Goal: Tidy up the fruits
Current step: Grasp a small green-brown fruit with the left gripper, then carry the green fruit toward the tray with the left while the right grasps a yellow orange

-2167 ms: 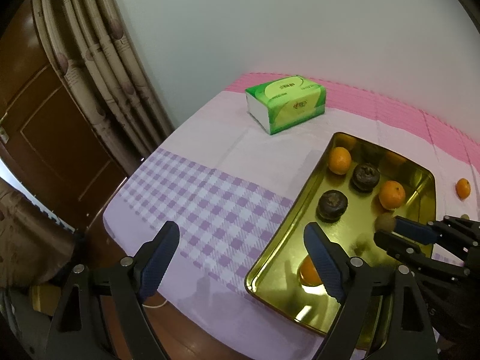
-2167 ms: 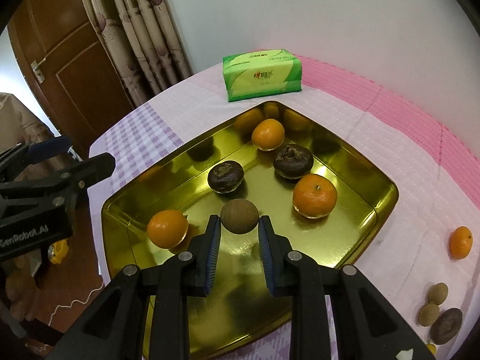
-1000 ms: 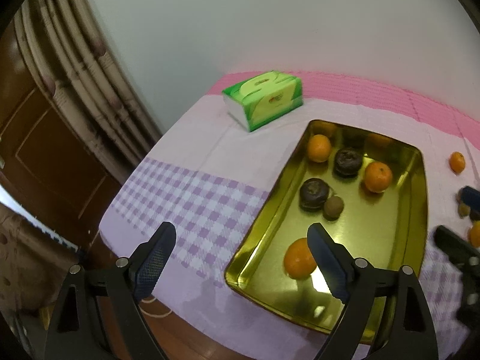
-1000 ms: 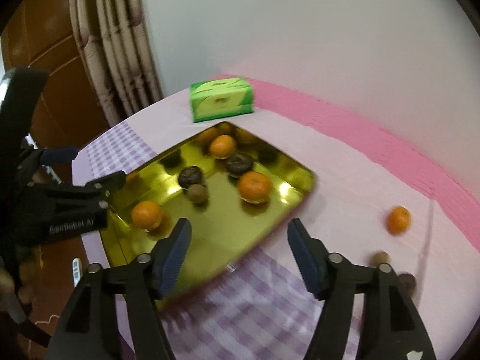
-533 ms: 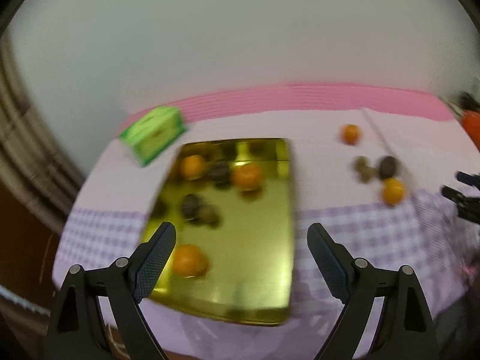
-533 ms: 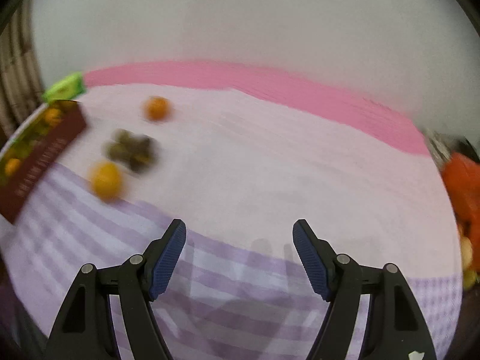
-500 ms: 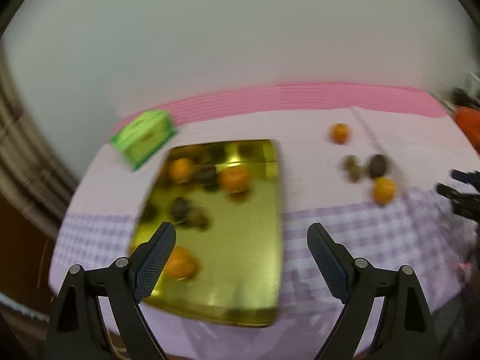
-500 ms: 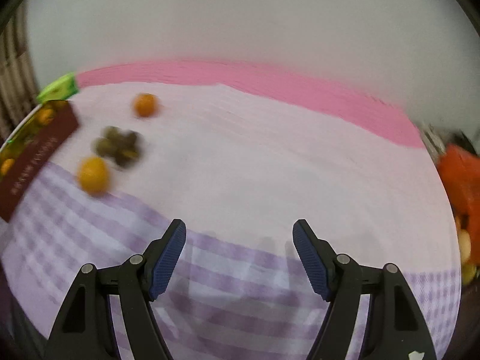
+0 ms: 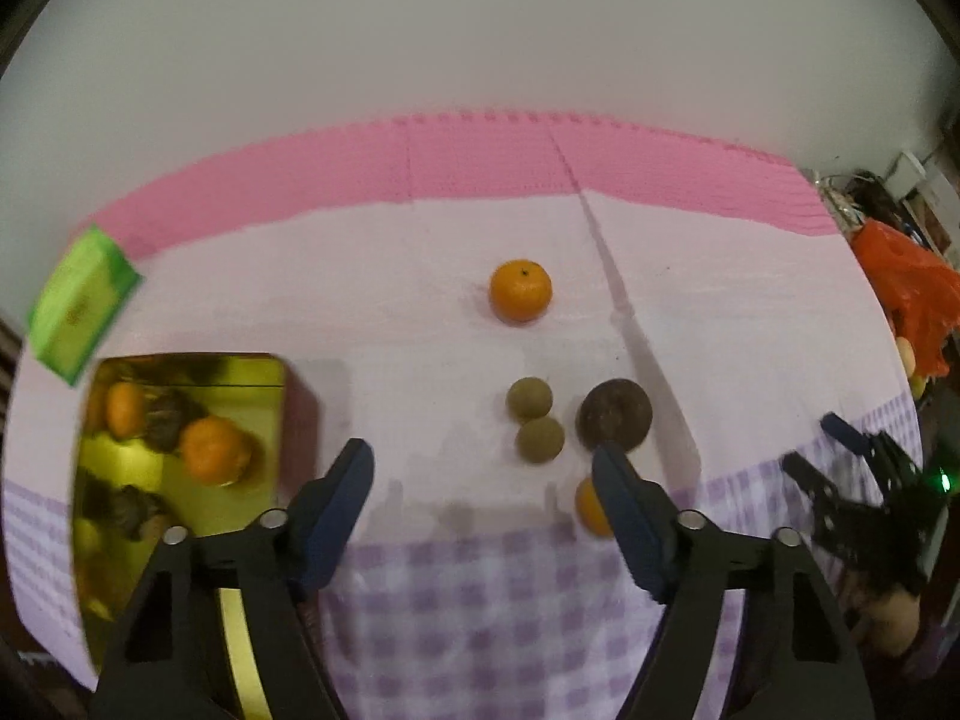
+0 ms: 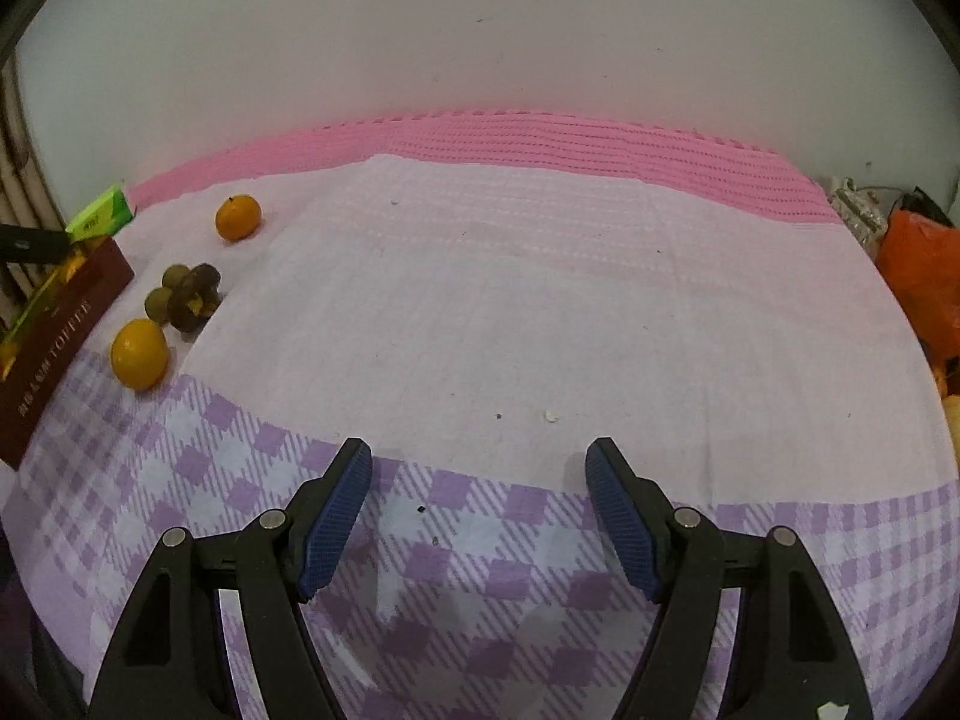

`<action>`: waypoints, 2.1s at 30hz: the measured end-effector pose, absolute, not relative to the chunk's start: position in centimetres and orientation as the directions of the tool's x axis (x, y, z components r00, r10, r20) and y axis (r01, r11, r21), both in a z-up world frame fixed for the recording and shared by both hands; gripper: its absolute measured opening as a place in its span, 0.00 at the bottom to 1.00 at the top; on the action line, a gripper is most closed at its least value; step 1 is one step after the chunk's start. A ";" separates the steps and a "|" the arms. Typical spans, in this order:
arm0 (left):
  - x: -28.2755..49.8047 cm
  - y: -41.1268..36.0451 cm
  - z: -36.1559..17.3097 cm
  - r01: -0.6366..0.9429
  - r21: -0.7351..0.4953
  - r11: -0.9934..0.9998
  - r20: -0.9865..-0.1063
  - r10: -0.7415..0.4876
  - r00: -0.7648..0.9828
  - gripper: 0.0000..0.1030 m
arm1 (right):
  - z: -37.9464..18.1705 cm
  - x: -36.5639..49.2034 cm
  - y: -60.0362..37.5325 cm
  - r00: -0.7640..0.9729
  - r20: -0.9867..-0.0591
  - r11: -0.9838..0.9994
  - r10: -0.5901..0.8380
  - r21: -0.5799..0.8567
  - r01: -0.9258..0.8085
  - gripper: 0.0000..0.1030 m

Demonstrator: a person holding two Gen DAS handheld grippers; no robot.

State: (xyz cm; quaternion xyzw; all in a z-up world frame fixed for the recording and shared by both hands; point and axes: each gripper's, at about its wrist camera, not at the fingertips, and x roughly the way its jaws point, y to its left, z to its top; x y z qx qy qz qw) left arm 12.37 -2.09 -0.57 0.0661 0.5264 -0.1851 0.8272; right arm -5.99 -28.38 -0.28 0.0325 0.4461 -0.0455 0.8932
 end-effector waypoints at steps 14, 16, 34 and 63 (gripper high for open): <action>16.5 -4.5 -7.0 0.325 -0.201 0.924 -0.936 -0.279 0.215 0.37 | -0.4 -5.8 -28.4 0.597 -0.802 0.995 -0.016 0.044 0.086 0.82; 16.3 -4.7 -6.9 0.334 -0.146 0.931 -0.935 -0.240 0.260 0.25 | -0.4 -5.8 -28.4 0.596 -0.803 0.995 -0.016 0.043 0.085 0.84; 6.2 6.5 1.0 0.165 -0.238 0.957 -0.864 -0.286 0.414 0.25 | 3.3 -4.6 -21.0 0.613 -0.751 0.969 0.246 0.202 -0.142 0.78; 5.0 17.3 0.9 0.021 -0.155 0.988 -0.860 -0.146 0.489 0.25 | -0.8 -0.5 -12.9 0.540 -0.786 0.952 0.301 0.216 -0.216 0.33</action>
